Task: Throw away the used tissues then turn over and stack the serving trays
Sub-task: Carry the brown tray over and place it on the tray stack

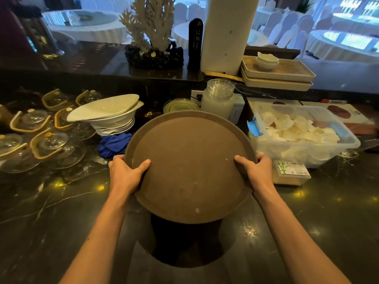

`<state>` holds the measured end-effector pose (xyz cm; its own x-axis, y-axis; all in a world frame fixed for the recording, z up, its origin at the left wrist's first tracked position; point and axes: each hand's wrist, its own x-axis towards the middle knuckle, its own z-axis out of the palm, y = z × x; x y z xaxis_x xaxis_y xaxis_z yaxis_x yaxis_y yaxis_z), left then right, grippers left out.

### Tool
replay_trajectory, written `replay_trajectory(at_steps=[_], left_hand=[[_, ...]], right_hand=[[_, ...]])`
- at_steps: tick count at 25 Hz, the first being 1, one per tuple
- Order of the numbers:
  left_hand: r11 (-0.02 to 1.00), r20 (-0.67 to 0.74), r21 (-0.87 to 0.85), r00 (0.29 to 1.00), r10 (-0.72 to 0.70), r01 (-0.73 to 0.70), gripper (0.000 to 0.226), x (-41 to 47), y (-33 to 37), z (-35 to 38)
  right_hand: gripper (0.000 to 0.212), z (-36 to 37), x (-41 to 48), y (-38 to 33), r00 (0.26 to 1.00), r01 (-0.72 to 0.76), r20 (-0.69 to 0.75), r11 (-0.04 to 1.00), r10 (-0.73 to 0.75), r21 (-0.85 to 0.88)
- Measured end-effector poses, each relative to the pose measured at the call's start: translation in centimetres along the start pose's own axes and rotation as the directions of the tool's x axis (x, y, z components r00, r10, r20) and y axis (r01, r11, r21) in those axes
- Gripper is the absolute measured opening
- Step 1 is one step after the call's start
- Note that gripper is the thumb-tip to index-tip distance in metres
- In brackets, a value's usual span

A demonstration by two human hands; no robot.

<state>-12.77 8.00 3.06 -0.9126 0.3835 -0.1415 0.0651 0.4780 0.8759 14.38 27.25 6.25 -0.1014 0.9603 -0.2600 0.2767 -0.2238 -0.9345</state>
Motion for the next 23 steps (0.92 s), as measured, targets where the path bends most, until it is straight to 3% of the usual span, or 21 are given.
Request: replay_trajectory(at_steps=[2,5,11,16,23], left_hand=[[1.000,-0.046,-0.026,0.999,0.004,-0.005,0.085,-0.6,-0.4,-1.7],[0.998,-0.121,-0.068,0.992,-0.023,0.014,0.109,-1.9,-0.7,-4.4],[0.997,-0.347,-0.066,0.936,-0.061,0.040,0.098,-9.1,-0.8,-9.4],[0.990,-0.541,-0.071,0.830,-0.138,0.118,0.099,-16.7,-2.7,-13.1],[0.949,-0.761,-0.198,0.572,-0.306,0.244,0.104,-29.6,-6.5,-19.8]], right_hand=[[0.069,0.4,-0.9,-0.9,0.999,0.038,0.039,0.999,-0.038,-0.006],[0.064,1.0,-2.1,-1.8,0.988,0.097,0.122,0.995,-0.094,-0.024],[0.051,2.5,-4.3,-3.4,0.922,0.211,0.335,0.977,-0.194,-0.014],[0.051,3.9,-7.4,-3.9,0.814,0.246,0.542,0.969,-0.209,0.004],[0.049,8.9,-16.2,-4.2,0.554,0.295,0.811,0.955,-0.190,0.022]])
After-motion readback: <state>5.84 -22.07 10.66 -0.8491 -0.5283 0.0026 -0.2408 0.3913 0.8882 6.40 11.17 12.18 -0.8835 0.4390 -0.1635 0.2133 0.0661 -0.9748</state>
